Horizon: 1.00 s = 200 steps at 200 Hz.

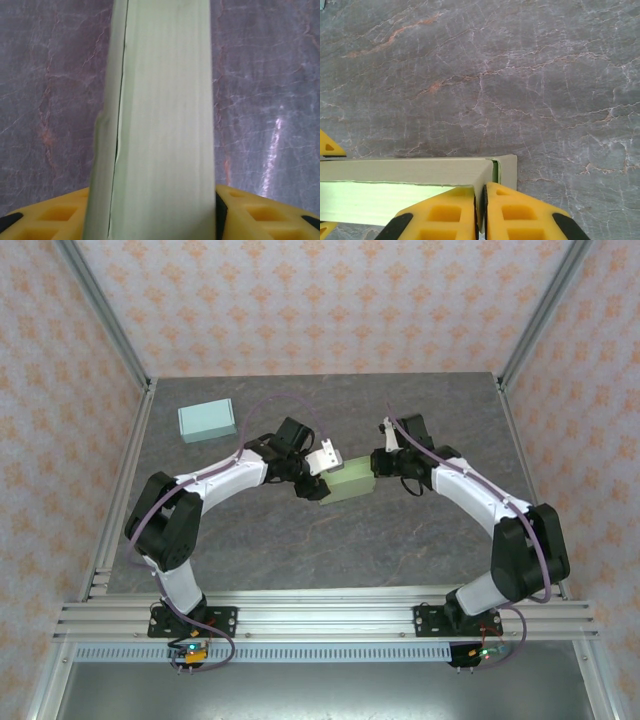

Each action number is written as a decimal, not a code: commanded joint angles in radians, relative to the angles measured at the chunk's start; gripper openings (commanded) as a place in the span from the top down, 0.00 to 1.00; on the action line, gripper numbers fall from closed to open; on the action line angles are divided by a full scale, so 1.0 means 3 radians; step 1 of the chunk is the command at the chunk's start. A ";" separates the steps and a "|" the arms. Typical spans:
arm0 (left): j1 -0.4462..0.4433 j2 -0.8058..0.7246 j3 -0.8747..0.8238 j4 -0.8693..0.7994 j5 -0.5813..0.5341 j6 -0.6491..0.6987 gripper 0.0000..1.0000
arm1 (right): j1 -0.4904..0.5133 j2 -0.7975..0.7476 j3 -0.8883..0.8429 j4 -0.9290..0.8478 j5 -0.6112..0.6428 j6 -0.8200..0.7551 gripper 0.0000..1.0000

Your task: Fold the paper box

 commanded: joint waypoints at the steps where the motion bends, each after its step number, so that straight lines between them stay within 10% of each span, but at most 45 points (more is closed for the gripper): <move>1: 0.0036 -0.0179 -0.0005 0.0105 -0.0156 -0.0246 0.41 | 0.0015 -0.0068 -0.0147 0.0010 0.0138 0.0077 0.90; 98: 0.0176 -0.1291 -0.0541 0.0363 -0.0441 -0.1703 0.31 | 0.0171 -0.0278 -0.0322 0.0291 0.0464 0.0394 0.91; 200: 0.0094 -0.1292 -0.0869 0.1051 -0.0717 -0.2349 0.42 | 0.0404 -0.0274 -0.0213 0.0046 0.1274 0.0886 0.91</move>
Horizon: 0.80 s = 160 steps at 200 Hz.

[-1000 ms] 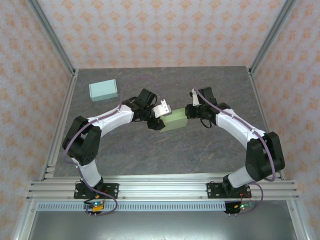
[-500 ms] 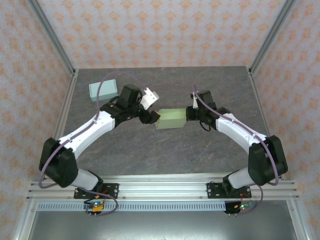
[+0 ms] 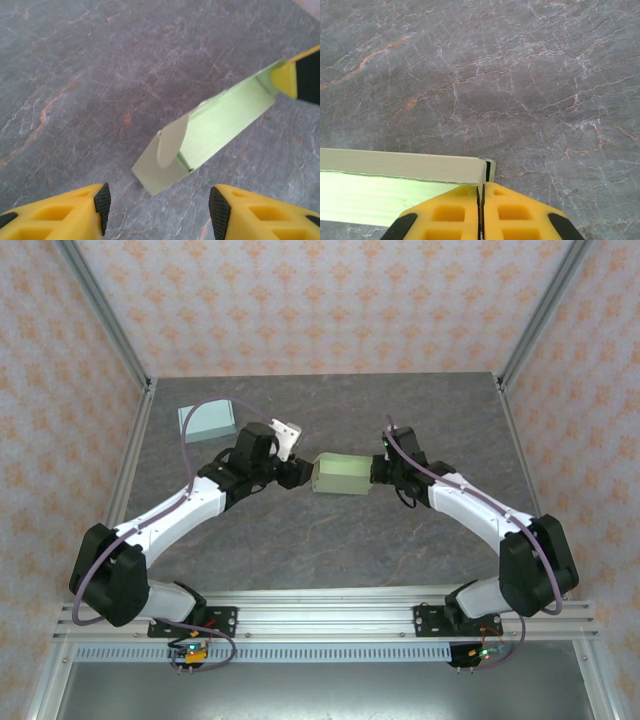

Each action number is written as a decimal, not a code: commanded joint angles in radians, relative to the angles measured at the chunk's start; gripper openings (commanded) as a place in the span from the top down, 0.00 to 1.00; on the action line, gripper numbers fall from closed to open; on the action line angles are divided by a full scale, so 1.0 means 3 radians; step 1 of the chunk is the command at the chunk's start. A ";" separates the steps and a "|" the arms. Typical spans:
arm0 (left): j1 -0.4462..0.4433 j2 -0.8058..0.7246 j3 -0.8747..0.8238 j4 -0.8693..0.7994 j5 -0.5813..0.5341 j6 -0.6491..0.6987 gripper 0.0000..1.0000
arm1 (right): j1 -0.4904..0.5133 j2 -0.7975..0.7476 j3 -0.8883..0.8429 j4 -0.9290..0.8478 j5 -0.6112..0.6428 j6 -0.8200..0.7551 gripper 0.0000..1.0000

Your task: Fold the paper box

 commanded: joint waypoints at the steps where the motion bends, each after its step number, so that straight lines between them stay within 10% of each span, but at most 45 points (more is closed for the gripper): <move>1: -0.0027 0.0000 0.0012 0.0245 -0.0092 -0.0212 0.42 | 0.0048 -0.0018 0.0132 -0.0226 0.0429 0.0264 0.91; 120: -0.0139 0.1004 0.0490 0.0752 0.0080 0.0048 0.66 | 0.0179 0.0254 0.0483 -0.0691 0.0940 0.0555 0.91; 160: -0.0121 0.1114 0.0695 0.0653 0.0001 0.0175 0.58 | 0.0178 0.0247 0.0501 -0.0739 0.1003 0.0525 0.91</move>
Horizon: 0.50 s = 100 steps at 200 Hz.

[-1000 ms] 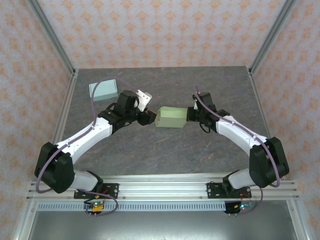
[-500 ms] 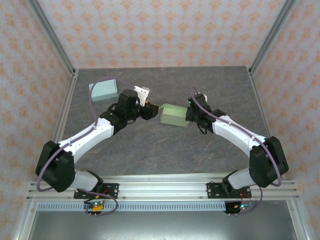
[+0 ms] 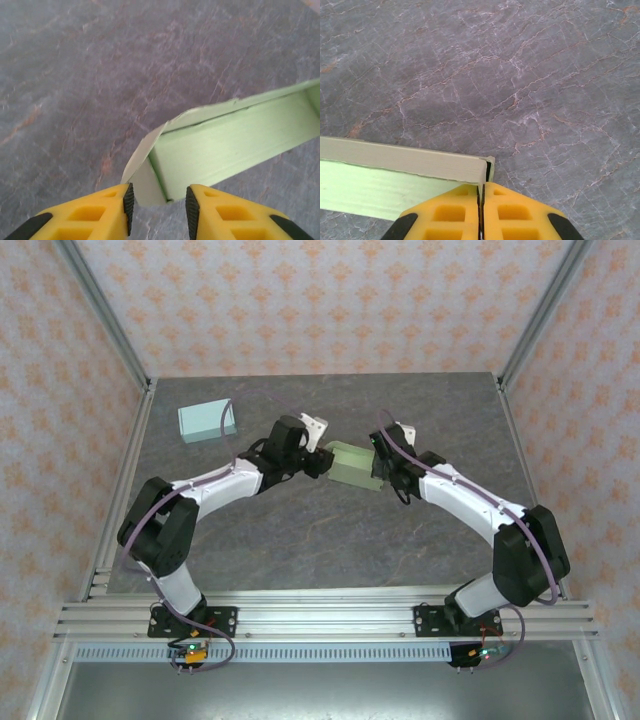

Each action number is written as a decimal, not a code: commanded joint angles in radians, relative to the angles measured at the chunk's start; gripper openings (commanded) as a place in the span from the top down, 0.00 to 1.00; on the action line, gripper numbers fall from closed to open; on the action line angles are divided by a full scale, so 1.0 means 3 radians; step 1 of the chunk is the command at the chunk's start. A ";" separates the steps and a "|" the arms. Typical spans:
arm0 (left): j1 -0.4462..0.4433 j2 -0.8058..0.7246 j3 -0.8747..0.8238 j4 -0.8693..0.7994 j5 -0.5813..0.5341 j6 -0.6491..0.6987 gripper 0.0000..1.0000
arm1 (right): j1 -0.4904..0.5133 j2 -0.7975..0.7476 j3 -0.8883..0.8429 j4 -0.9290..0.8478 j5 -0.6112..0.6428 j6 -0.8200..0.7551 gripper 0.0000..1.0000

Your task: Fold the paper box

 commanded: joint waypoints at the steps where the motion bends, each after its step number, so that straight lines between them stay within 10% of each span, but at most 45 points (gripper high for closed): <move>1: 0.0013 0.0000 0.0180 0.0005 -0.0015 0.0179 0.58 | 0.0024 0.0031 0.0116 -0.0136 0.0169 0.0026 0.91; 40: 0.0086 0.0274 0.0493 -0.0212 0.0309 0.0342 0.57 | 0.0020 0.0077 0.0153 -0.0151 0.0156 -0.0028 0.91; 76: 0.0090 0.0384 0.0622 -0.0429 0.0514 0.0585 0.90 | 0.0024 0.0122 0.0211 -0.0187 0.0129 -0.0035 0.91; 100: 0.0100 0.0343 0.0607 -0.0491 0.0547 0.0664 0.73 | 0.0022 0.0141 0.0246 -0.0208 0.0115 -0.0019 0.91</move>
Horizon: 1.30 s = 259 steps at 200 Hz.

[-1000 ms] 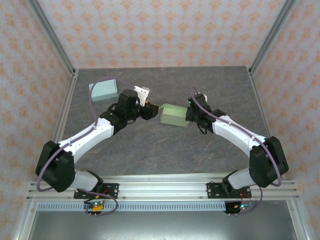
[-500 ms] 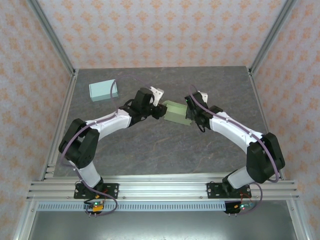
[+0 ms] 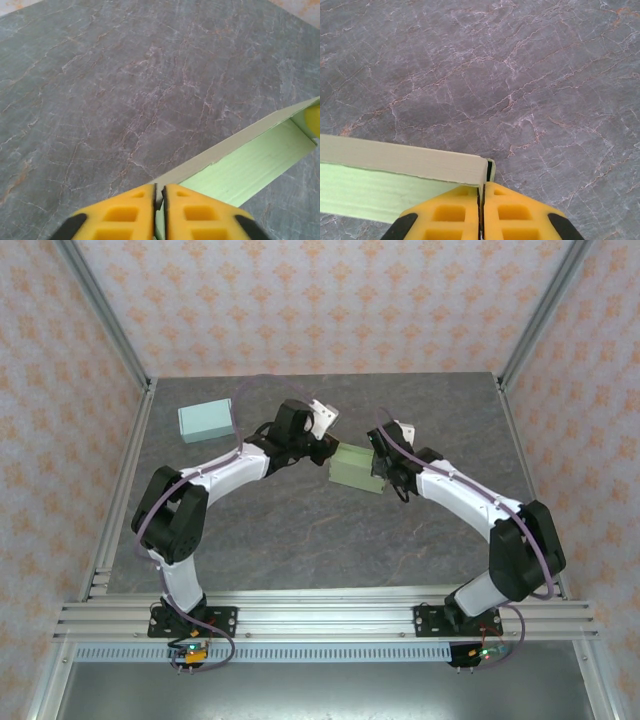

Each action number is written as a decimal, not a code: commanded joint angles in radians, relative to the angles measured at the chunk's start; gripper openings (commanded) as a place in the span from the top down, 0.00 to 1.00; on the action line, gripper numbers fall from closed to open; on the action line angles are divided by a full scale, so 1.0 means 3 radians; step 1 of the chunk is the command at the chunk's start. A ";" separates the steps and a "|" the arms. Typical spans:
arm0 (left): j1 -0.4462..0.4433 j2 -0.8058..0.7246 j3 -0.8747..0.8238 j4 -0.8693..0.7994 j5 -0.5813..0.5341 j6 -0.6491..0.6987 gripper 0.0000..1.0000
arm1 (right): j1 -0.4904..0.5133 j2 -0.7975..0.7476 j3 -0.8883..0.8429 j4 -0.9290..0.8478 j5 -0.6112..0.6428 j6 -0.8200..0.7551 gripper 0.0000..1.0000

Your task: Fold the paper box

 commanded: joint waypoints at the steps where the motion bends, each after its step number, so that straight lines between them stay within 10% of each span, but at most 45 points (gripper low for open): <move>1: 0.0004 -0.0018 0.0046 -0.0270 0.0161 0.0175 0.73 | 0.0026 0.0034 0.0128 -0.0110 0.0061 -0.0016 0.91; 105: 0.0061 0.0043 0.0237 -0.0623 0.0154 0.0160 0.88 | 0.0023 0.0143 0.0232 -0.0153 0.0076 -0.0035 0.91; 259: -0.0153 0.0154 0.0366 -0.0542 0.0027 -0.1562 0.94 | 0.0024 0.0143 0.0062 -0.0031 0.0189 0.0269 0.91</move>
